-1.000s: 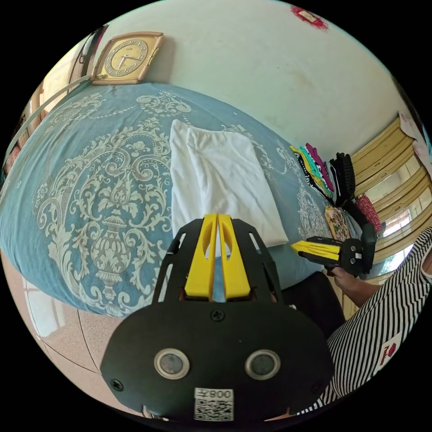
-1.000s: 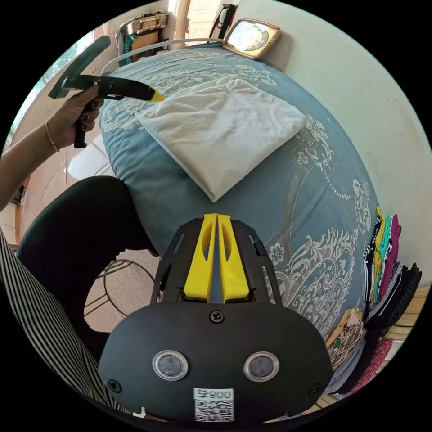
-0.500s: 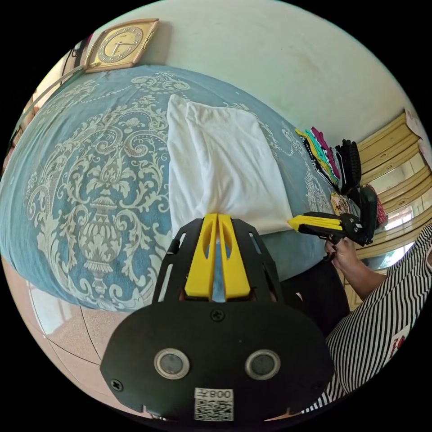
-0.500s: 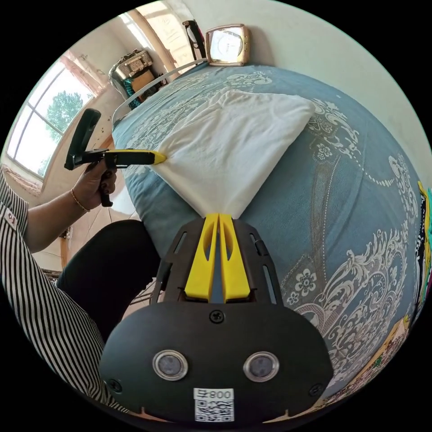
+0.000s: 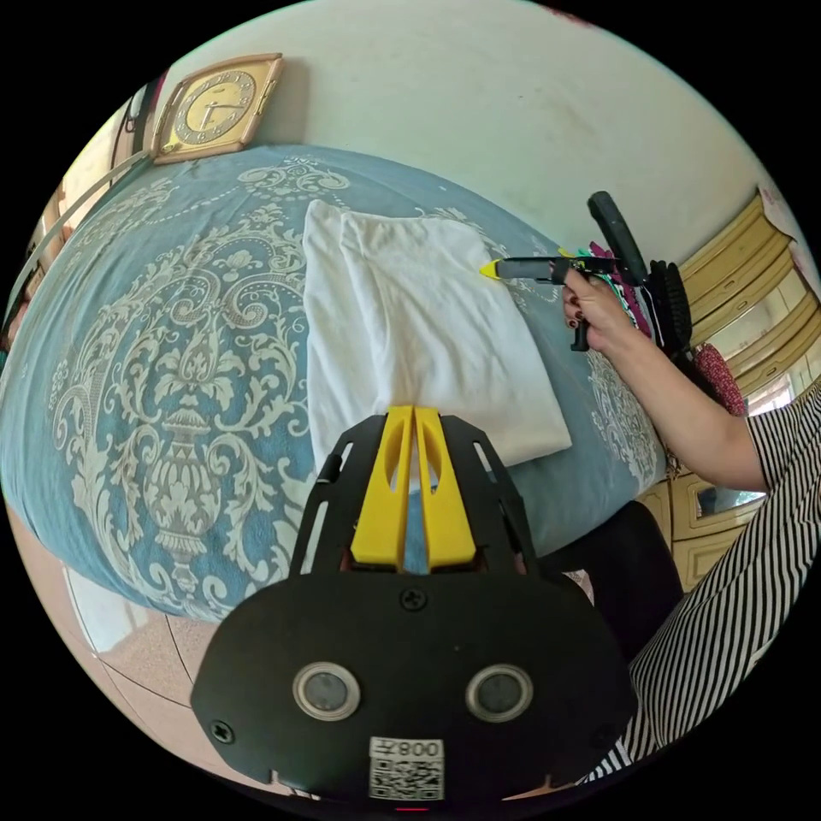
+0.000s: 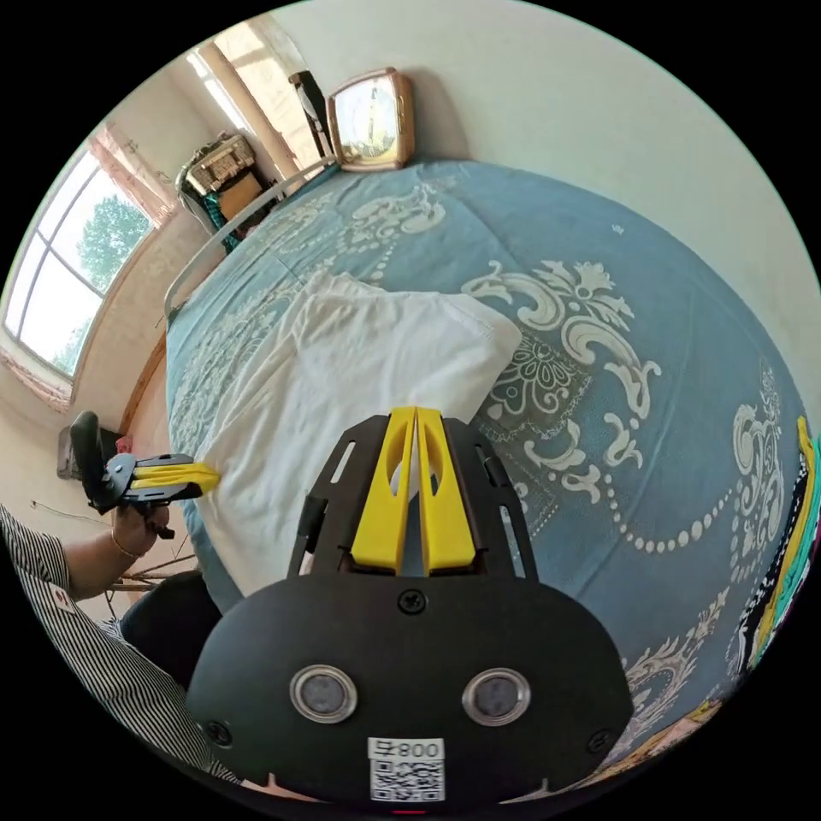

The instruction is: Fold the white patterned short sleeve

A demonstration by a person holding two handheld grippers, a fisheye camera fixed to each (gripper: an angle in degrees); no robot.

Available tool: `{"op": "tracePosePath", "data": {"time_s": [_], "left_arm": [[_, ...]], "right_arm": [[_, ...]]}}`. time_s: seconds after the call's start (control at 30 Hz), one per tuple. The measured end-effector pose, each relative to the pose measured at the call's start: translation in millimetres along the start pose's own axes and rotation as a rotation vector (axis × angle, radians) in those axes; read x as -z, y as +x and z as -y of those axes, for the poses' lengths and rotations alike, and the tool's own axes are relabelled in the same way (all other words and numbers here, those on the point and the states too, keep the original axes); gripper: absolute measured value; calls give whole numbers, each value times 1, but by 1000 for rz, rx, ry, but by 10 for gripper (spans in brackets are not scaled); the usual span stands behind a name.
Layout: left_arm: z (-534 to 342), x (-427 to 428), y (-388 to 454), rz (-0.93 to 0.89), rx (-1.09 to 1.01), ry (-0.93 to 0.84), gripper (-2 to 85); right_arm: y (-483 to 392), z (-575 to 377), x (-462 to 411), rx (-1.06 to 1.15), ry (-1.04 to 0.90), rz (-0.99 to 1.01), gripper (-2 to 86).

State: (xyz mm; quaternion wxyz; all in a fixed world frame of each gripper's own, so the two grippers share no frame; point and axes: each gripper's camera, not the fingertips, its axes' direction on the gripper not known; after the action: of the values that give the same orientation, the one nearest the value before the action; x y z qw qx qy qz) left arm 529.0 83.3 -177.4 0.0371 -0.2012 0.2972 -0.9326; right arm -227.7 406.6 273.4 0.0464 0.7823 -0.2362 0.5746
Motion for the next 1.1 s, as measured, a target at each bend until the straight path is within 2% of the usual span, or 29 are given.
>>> {"op": "tracePosePath", "data": {"time_s": [0.07, 0.23, 0.3, 0.4, 0.5, 0.63, 0.77, 0.9, 1.1], "left_arm": [[0, -4, 3, -6, -23, -6, 4], [3, -5, -8, -106, 37, -37, 7], [1, 4, -13, -137, 74, -7, 9], [-10, 26, -4, -143, 46, 61, 19], [-13, 29, 22, -168, -67, 37, 40], [-1, 3, 81, -152, -329, -71, 58], [9, -29, 121, 5, -535, -155, 47], [12, -43, 118, 12, -541, -195, 36], [12, -36, 88, -83, -462, -171, 31]], "right_arm": [[23, 14, -51, -21, -115, 16, 2], [47, 2, -78, -55, -80, 66, 8], [50, -12, -77, -70, -64, 51, 13], [55, -58, -78, -104, -51, 164, 37], [61, -117, -98, -197, -115, 318, 65], [77, -184, -137, -375, -150, 543, 78], [95, -203, -183, -455, -159, 653, 85], [99, -203, -229, -447, -207, 707, 85], [111, -216, -287, -479, -195, 777, 66]]}}
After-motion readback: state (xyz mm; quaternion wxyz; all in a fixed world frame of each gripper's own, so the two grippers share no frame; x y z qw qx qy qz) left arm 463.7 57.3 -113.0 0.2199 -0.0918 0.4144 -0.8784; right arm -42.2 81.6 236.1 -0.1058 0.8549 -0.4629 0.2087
